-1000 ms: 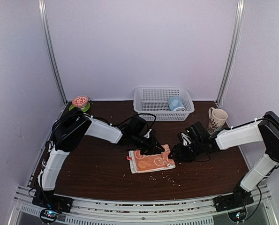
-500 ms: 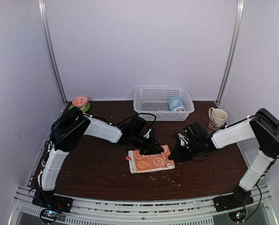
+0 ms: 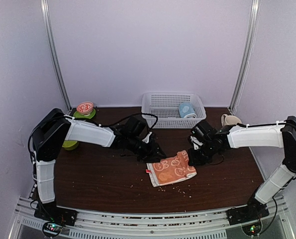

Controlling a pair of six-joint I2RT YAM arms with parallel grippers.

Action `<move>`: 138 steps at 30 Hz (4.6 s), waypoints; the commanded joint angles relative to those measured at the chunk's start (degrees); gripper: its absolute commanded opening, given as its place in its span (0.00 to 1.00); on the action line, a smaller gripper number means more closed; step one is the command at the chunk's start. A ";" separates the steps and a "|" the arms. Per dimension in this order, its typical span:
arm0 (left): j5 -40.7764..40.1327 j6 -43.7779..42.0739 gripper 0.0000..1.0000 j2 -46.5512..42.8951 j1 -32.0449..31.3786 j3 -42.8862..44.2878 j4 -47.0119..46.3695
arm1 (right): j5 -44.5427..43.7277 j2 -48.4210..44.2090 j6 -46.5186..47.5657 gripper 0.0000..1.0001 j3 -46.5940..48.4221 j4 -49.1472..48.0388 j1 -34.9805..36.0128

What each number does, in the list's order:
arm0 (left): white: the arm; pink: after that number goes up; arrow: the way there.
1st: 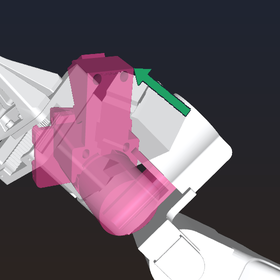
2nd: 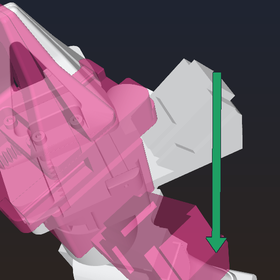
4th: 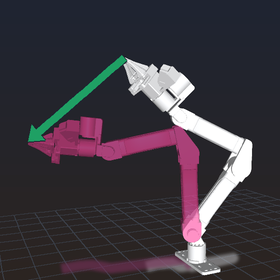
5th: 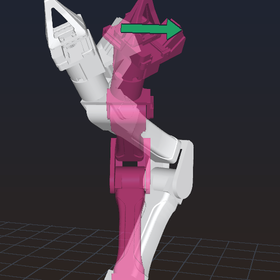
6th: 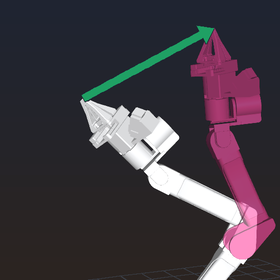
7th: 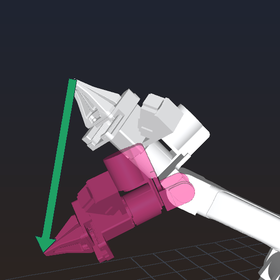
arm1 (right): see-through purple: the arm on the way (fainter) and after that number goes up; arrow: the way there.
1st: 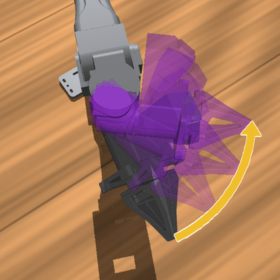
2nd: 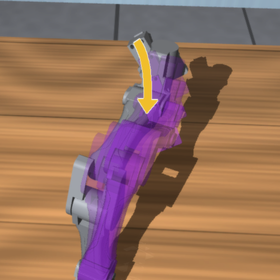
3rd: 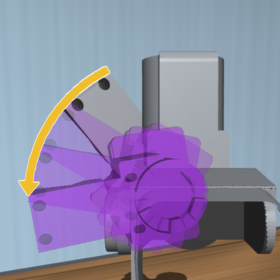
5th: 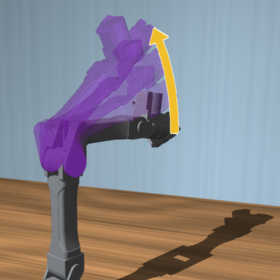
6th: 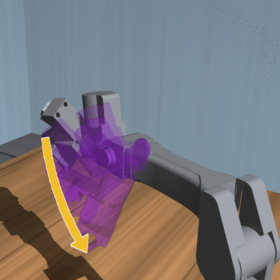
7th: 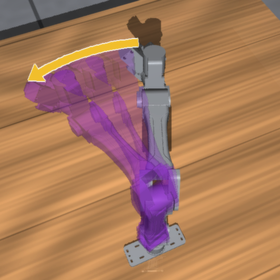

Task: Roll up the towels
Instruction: Roll the towel at the center of the board.

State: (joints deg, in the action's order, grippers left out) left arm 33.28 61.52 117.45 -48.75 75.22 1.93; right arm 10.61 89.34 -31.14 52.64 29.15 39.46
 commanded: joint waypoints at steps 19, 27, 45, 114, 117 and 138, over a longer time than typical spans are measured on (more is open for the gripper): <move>1.14 2.87 0.34 -3.91 0.26 -12.40 -16.31 | -31.32 16.22 -5.62 0.00 18.13 23.39 14.74; 2.28 2.52 0.33 -4.25 0.15 -11.09 -16.77 | -32.39 17.43 -6.00 0.00 18.88 24.23 14.94; 5.08 5.40 0.31 1.66 0.05 -13.02 -23.76 | -31.88 24.69 -6.19 0.00 23.91 24.92 16.68; 3.13 -2.91 0.30 1.57 -0.82 -9.39 -8.49 | -21.14 17.80 -8.32 0.13 28.11 21.10 19.51; 3.16 -2.97 0.30 1.47 -0.81 -9.37 -8.42 | -19.35 17.58 -8.65 0.19 27.23 19.33 19.51; -2.07 -9.06 0.30 -2.90 1.06 -12.67 3.29 | -7.26 16.80 -9.56 0.51 16.85 5.35 17.77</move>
State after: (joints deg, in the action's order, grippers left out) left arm 34.85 55.33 115.92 -49.15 64.88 -0.56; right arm 0.19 107.87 -40.40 71.94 37.74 57.71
